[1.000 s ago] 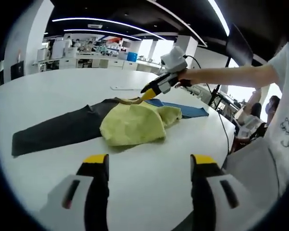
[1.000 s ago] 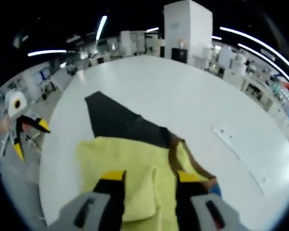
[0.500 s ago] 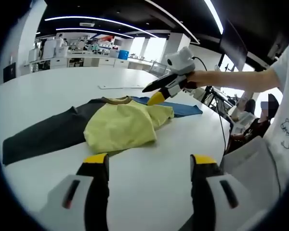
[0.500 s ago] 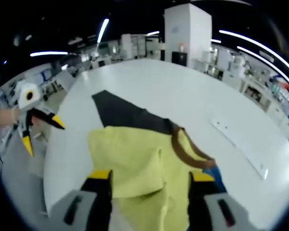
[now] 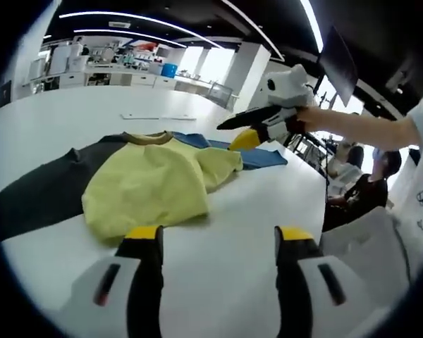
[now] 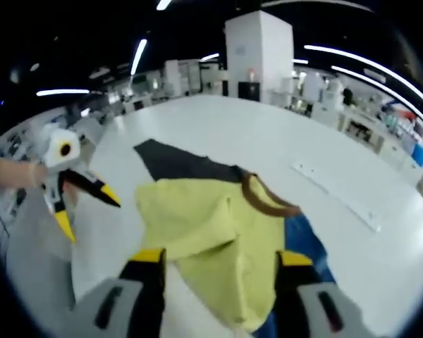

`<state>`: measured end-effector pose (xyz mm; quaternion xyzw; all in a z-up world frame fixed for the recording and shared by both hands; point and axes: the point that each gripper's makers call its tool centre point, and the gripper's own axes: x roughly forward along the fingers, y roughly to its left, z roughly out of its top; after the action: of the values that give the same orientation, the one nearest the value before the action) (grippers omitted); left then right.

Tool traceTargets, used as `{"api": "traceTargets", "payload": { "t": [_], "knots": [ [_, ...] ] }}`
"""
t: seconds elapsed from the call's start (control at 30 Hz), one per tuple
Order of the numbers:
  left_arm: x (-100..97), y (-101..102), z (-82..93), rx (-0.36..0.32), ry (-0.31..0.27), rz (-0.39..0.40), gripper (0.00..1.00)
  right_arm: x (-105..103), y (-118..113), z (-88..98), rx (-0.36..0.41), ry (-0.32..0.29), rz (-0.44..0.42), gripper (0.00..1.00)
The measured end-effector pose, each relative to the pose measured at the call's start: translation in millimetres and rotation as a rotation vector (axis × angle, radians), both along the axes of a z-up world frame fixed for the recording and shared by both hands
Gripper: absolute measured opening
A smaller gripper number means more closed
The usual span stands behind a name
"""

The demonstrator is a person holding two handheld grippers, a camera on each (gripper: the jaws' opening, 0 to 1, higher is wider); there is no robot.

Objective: Fold the garment on the visible template until the final outline fits inside the template.

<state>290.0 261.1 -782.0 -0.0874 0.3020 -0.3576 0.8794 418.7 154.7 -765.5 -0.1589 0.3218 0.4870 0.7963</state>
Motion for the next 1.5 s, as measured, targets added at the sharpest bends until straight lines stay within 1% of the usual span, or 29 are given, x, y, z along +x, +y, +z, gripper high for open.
{"api": "traceTargets", "payload": {
  "t": [0.07,0.17,0.2,0.33,0.43,0.5,0.57,0.63,0.73,0.83,0.87,0.93,1.03,1.1,1.17,1.27,1.37,1.43,1.5],
  "knots": [
    [1.9,-4.5,-3.8,-0.002,0.010,-0.008,0.59,2.0,-6.3,-0.8,0.004,0.004,-0.012,0.60],
    [2.7,-13.2,-8.6,-0.005,0.027,-0.018,0.57,-0.1,-15.3,-0.5,0.003,0.005,-0.029,0.60],
    [3.2,-16.0,-12.2,-0.009,0.040,-0.021,0.56,-1.9,-19.1,-0.3,-0.001,0.004,-0.033,0.60],
    [8.1,-22.4,-21.1,-0.017,0.066,-0.013,0.52,2.1,-28.6,0.1,-0.003,0.006,-0.045,0.59],
    [11.3,-32.7,-24.6,-0.043,0.089,-0.005,0.50,3.0,-33.1,1.8,0.003,0.005,-0.055,0.59],
    [15.2,-36.3,-29.7,-0.043,0.096,-0.001,0.48,2.5,-35.9,3.0,0.003,0.002,-0.058,0.59],
    [16.4,-40.2,-31.0,-0.050,0.103,0.001,0.48,2.5,-39.0,3.2,0.003,0.002,-0.060,0.59],
    [17.7,-45.9,-29.0,-0.068,0.112,0.019,0.47,2.0,-42.2,3.1,0.004,0.002,-0.061,0.58],
    [22.5,-46.5,-31.2,-0.082,0.120,0.055,0.45,0.2,-45.8,2.7,0.006,0.002,-0.064,0.58],
    [26.8,-44.4,-33.9,-0.097,0.131,0.098,0.39,-3.7,-49.8,0.8,-0.002,0.000,-0.063,0.58],
    [30.0,-42.3,-35.6,-0.107,0.139,0.127,0.37,-4.2,-51.9,0.2,0.000,0.002,-0.068,0.57],
    [33.5,-40.8,-35.6,-0.111,0.132,0.155,0.34,-3.5,-54.0,-0.4,0.003,0.003,-0.074,0.57],
    [37.3,-38.1,-37.2,-0.113,0.136,0.194,0.28,-6.3,-56.0,-1.5,0.004,0.009,-0.080,0.57],
    [40.8,-34.6,-37.9,-0.121,0.142,0.238,0.23,-7.1,-57.9,-3.7,0.000,0.010,-0.078,0.57],
    [41.7,-31.5,-41.4,-0.122,0.163,0.259,0.18,-8.4,-58.1,-4.4,-0.001,0.013,-0.077,0.57],
    [42.6,-30.3,-42.7,-0.138,0.179,0.293,0.12,-9.7,-58.0,-5.3,0.002,0.016,-0.077,0.57],
    [44.7,-27.0,-41.0,-0.169,0.189,0.341,0.06,-10.2,-58.5,-6.8,0.001,0.018,-0.077,0.57],
    [46.5,-22.9,-42.2,-0.168,0.182,0.353,0.02,-12.2,-58.8,-7.4,0.002,0.022,-0.076,0.56],
    [47.7,-19.1,-43.6,-0.168,0.186,0.368,0.01,-13.6,-59.0,-8.1,0.002,0.024,-0.075,0.56]
  ]
}}
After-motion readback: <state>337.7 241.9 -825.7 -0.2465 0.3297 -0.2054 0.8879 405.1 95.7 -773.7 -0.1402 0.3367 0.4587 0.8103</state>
